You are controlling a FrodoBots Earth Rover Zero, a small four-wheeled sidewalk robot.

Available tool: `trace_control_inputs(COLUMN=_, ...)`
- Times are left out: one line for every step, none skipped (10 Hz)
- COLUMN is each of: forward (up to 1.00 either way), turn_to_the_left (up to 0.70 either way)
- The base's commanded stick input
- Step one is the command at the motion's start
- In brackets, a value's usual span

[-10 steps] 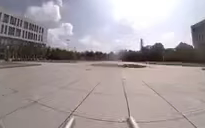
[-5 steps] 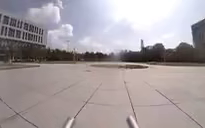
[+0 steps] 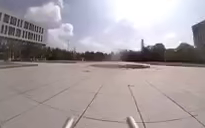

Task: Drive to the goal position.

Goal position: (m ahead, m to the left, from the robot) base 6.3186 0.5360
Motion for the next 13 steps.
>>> trace_control_inputs(forward=0.70, turn_to_the_left=0.04)
trace_control_inputs(forward=0.70, turn_to_the_left=0.04)
trace_control_inputs(forward=0.70, turn_to_the_left=0.04)
trace_control_inputs(forward=0.70, turn_to_the_left=0.04)
trace_control_inputs(forward=0.70, turn_to_the_left=0.04)
trace_control_inputs(forward=0.70, turn_to_the_left=0.04)
trace_control_inputs(forward=0.70, turn_to_the_left=0.04)
trace_control_inputs(forward=0.70, turn_to_the_left=0.04)
trace_control_inputs(forward=0.70, turn_to_the_left=0.04)
trace_control_inputs(forward=0.70, turn_to_the_left=0.04)
trace_control_inputs(forward=0.70, turn_to_the_left=0.04)
trace_control_inputs(forward=0.70, turn_to_the_left=0.04)
trace_control_inputs(forward=0.70, turn_to_the_left=0.04)
